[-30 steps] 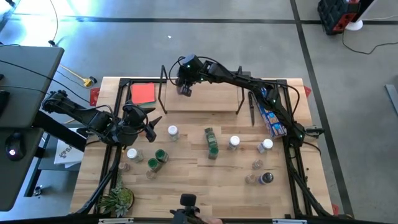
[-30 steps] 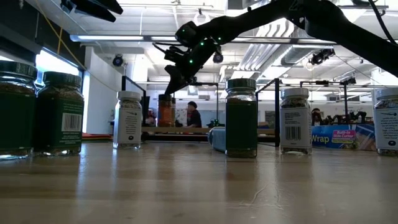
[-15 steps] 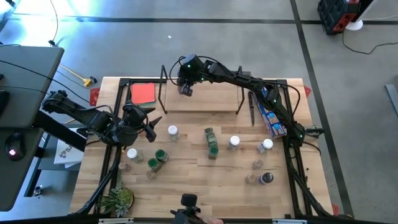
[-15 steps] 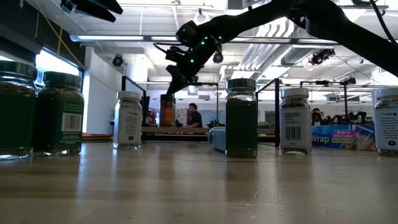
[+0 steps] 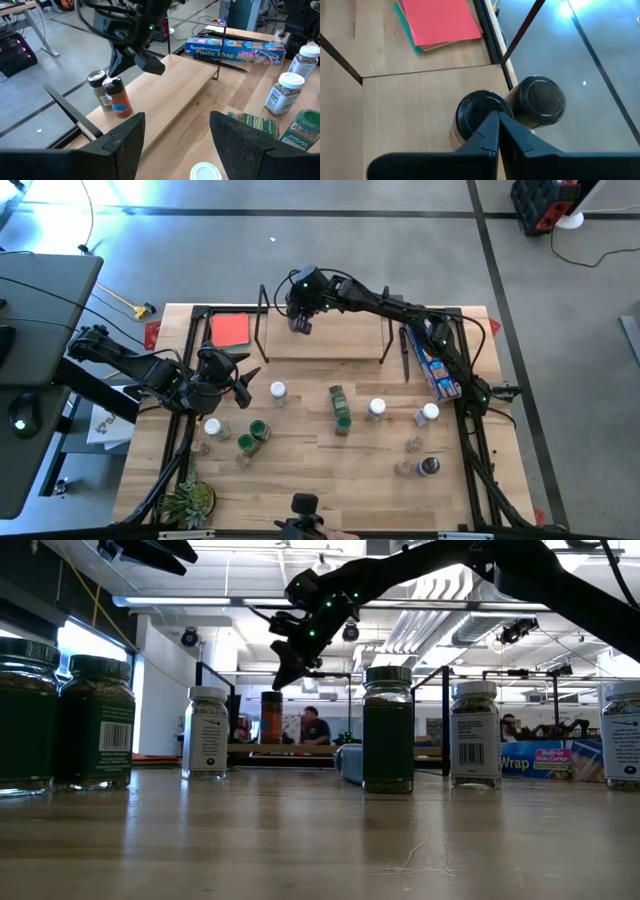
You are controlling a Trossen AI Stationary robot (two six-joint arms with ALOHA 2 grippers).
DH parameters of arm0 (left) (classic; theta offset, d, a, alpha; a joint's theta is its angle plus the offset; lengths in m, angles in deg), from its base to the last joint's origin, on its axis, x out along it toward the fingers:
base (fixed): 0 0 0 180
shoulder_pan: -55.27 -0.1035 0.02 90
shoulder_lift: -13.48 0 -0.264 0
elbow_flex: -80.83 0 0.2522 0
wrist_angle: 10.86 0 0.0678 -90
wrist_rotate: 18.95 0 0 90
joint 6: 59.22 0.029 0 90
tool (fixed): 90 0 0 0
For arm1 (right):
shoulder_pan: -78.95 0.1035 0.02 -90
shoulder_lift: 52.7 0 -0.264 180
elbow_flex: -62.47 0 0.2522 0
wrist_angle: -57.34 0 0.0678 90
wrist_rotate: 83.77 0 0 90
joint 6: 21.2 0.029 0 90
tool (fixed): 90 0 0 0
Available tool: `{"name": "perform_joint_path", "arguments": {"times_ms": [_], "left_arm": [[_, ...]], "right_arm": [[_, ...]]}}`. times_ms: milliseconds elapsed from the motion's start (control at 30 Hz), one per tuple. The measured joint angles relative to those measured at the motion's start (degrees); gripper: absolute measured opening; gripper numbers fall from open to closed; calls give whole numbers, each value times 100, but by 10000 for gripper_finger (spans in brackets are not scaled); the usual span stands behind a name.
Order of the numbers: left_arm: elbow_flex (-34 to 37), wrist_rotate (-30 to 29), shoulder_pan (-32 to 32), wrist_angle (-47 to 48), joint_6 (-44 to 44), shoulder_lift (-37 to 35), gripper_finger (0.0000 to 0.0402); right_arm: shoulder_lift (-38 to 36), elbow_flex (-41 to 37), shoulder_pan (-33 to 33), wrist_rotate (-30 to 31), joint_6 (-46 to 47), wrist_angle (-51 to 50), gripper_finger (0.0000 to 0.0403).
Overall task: Shelf spices
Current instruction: Put the black seasoning bottle on the shelf aligned with the other black seasoning bottles
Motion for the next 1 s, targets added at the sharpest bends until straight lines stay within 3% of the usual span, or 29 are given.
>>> {"name": "perform_joint_path", "arguments": {"times_ms": [1000], "left_arm": [[2,47,-2,-35,0,0,218]], "right_arm": [[124,9,-1,-135,64,247,0]]}}
